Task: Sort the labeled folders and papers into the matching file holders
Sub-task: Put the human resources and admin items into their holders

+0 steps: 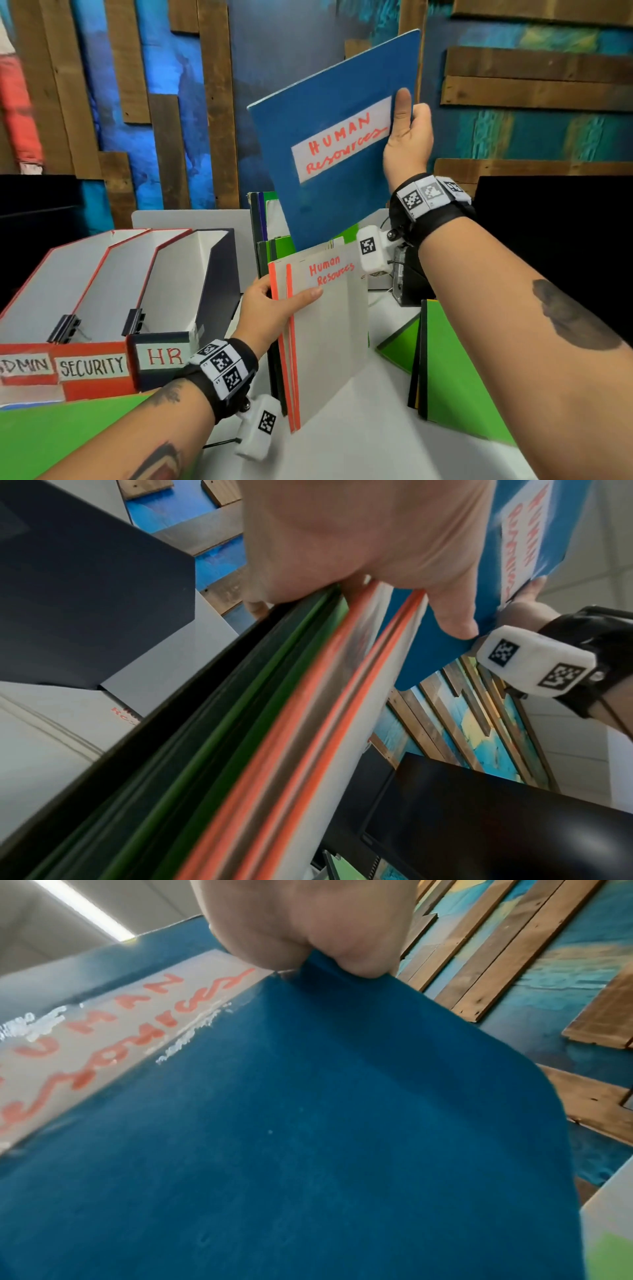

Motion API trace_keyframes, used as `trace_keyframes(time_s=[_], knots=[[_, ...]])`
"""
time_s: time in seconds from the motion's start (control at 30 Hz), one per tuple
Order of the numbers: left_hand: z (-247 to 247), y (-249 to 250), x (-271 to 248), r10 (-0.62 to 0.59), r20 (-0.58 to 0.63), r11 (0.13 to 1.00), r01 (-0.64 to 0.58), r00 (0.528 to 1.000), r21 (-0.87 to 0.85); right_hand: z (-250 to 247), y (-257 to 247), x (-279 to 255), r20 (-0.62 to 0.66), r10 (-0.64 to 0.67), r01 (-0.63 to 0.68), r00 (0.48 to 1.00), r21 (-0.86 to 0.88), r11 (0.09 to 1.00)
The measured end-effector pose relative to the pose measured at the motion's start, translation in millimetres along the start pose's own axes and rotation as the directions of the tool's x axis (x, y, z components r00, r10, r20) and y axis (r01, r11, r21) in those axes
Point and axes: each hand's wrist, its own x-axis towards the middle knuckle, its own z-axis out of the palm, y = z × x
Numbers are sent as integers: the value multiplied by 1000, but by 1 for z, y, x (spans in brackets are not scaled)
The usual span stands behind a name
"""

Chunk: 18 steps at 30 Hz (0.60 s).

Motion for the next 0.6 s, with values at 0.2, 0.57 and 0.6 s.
trace_keyframes(time_s=[0.2, 0.57, 0.6], knots=[[-2, -11, 2, 24, -56, 989, -15, 998, 148, -2, -12, 12, -142, -37, 37, 989, -1, 999], [12, -8, -8, 82, -61, 984, -71, 995, 165, 31, -19, -19, 126, -173, 176, 977, -11, 984], [12, -6, -10, 81, -58, 986, -71, 995, 152, 33, -10, -23, 164, -143, 151, 976, -40, 988]])
